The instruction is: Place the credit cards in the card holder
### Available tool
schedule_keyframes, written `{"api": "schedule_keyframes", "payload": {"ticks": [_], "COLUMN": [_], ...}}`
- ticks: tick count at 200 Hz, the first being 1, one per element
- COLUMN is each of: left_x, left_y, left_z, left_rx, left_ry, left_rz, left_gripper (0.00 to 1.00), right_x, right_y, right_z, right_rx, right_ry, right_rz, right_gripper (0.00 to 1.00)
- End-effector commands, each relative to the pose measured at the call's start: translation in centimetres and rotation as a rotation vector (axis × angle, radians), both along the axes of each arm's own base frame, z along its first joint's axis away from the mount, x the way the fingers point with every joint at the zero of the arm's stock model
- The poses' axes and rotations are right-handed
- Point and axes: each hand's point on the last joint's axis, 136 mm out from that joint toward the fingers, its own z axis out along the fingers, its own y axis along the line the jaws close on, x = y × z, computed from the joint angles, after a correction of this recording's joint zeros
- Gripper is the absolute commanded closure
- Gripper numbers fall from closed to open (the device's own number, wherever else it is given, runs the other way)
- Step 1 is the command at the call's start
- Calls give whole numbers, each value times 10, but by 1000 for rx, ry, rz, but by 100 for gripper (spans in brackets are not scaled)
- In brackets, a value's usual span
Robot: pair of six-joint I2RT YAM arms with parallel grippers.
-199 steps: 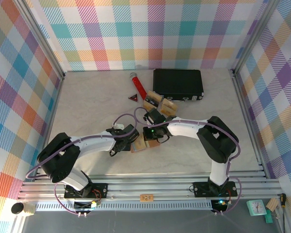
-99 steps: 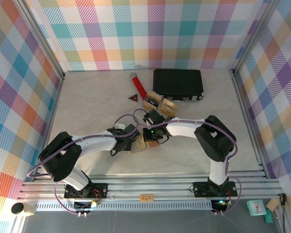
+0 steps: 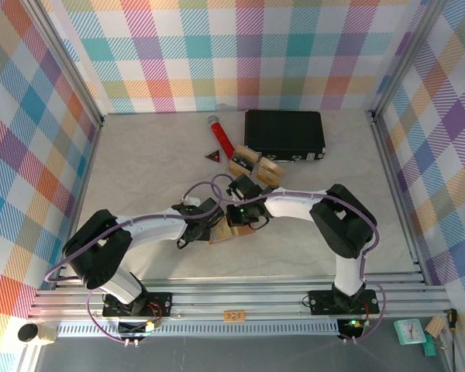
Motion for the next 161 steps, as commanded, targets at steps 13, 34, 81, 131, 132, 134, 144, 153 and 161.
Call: {"api": "schedule_keyframes", "payload": {"ticks": [13,34,81,131,132,134,144,153,161], "left_x": [2,1,1,1,1,1,1,1,1], "left_y": [-6,-6,-7,-7,-7,-7,-7,-7,-8], "left_z": [-17,-17,-18,-18,-18,-18,-17,-17,-16], "left_rx": [-18,-20,-25,-30,-29,-29,-32,-33,-36], "left_ry": [26,26,29,27,27,27,26,27,24], "left_rz": [-3,-2,-2,-1,-1,-1,0,-1,0], "left_gripper": [0,0,0,0,0,0,0,0,0], "right_x": [-3,-4,-7,-9,-9,-9,-9,-8,-8], "right_y": [16,19,28,31,31,31,30,30,29], "right_z": [2,4,9,11,11,12,13,16,18], "right_rx": [38,50,79,99,99,100,98,99,97], "right_ry": [20,23,33,40,40,40,35,29,22], "right_rz": [19,20,30,32,32,32,33,33,34], "right_gripper": [98,98,98,98,98,98,98,98,97]}}
